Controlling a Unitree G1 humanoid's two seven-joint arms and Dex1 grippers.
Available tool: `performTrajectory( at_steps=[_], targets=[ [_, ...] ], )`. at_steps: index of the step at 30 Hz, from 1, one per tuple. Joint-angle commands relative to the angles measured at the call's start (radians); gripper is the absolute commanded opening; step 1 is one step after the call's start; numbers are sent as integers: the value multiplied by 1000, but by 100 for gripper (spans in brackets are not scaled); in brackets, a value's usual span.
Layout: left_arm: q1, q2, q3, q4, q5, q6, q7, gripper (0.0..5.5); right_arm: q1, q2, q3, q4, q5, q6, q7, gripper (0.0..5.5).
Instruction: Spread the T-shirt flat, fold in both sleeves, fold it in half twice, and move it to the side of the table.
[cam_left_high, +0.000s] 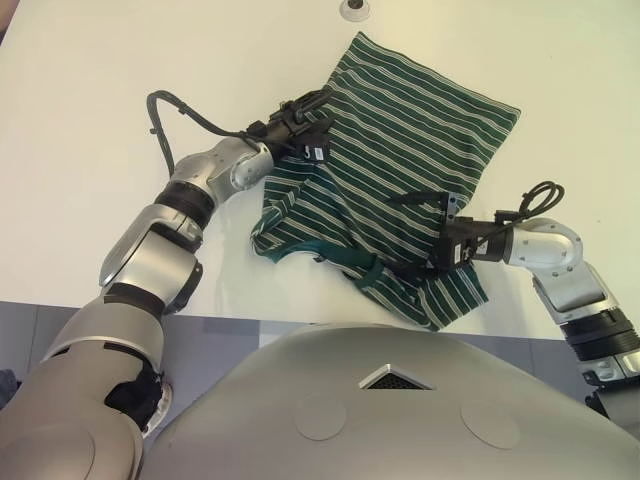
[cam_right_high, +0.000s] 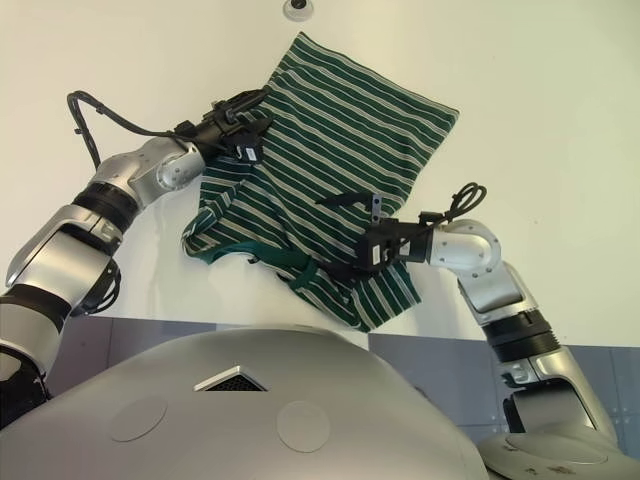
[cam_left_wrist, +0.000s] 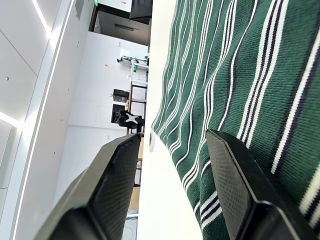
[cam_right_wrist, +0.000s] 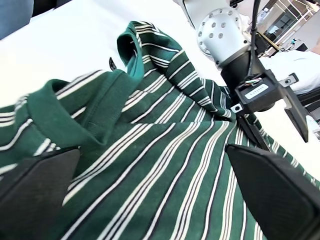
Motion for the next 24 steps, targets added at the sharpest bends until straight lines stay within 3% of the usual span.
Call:
performTrajectory(
  at_steps=[1,14,24],
  targets=[
    [60,-1,-30,55,25,18,-29,239,-14,4,25,-42,13,17,27,539],
    [64,2,-28,54,22,17,-28,239,38,13,86,-136,91,63,68,539],
    [71,-2,-29,55,21,17,-22,239,-36,-2,-37,-51,10,39,-12,539]
  ],
)
